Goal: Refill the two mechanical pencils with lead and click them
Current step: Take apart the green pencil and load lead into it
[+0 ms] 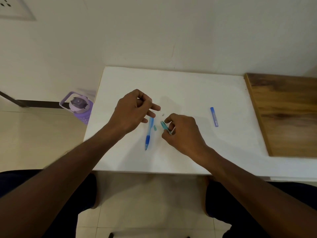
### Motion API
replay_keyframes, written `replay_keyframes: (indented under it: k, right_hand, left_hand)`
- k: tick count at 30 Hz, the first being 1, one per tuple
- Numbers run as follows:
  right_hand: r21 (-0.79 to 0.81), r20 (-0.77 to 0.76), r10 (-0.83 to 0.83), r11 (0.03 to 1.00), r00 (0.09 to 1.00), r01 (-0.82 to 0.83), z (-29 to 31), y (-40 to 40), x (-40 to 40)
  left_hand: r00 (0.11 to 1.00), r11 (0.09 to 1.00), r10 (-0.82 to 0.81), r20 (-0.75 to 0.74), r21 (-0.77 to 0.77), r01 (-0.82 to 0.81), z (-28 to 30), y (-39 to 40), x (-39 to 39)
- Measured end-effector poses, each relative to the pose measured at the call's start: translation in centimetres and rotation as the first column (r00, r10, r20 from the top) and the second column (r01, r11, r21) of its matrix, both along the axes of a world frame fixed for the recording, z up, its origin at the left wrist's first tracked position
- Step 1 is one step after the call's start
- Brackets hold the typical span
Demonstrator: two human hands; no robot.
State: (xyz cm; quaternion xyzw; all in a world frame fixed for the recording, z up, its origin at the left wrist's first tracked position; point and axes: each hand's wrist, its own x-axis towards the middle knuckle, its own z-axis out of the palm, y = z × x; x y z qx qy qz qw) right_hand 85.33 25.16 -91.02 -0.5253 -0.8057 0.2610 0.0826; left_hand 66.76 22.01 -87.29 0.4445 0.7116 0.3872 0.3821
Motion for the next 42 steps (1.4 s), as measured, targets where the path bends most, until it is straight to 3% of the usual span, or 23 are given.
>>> replay_keyframes:
  k: [3,9,24,32,37,42]
  right_hand:
    - [-0.040,-0.197,-0.022,0.999,0.980,0.014,0.7,0.0,0.8]
    - [-0.058,-0.327,-0.009,0.998,0.945,-0.010,0.9,-0.3,2.0]
    - [-0.098,-0.307,-0.059,0.995,0.950,0.031,1.2,0.3,2.2]
    - [-0.097,-0.314,-0.053,0.995,0.948,0.023,1.3,0.3,2.2]
    - [-0.058,-0.297,-0.024,0.998,0.955,0.007,1.3,0.3,2.1]
    - [-0.027,-0.322,-0.016,1.000,0.947,0.007,1.4,0.4,2.2]
  left_hand:
    - [1.000,1.000,0.004,-0.015,0.021,-0.003,0.0,0.1,0.1]
    - [1.000,1.000,-0.018,-0.017,0.023,0.019,-0.2,0.4,0.8]
    - [0.996,0.998,-0.053,0.073,-0.035,0.056,-0.7,0.4,1.5]
    - [0.996,0.997,-0.074,0.039,-0.025,0.075,-1.2,0.4,1.3]
    - [0.991,0.992,-0.129,-0.038,0.004,0.130,-1.2,0.2,1.2]
    - [0.944,0.962,-0.235,-0.232,0.084,0.260,-1.3,-0.2,1.0]
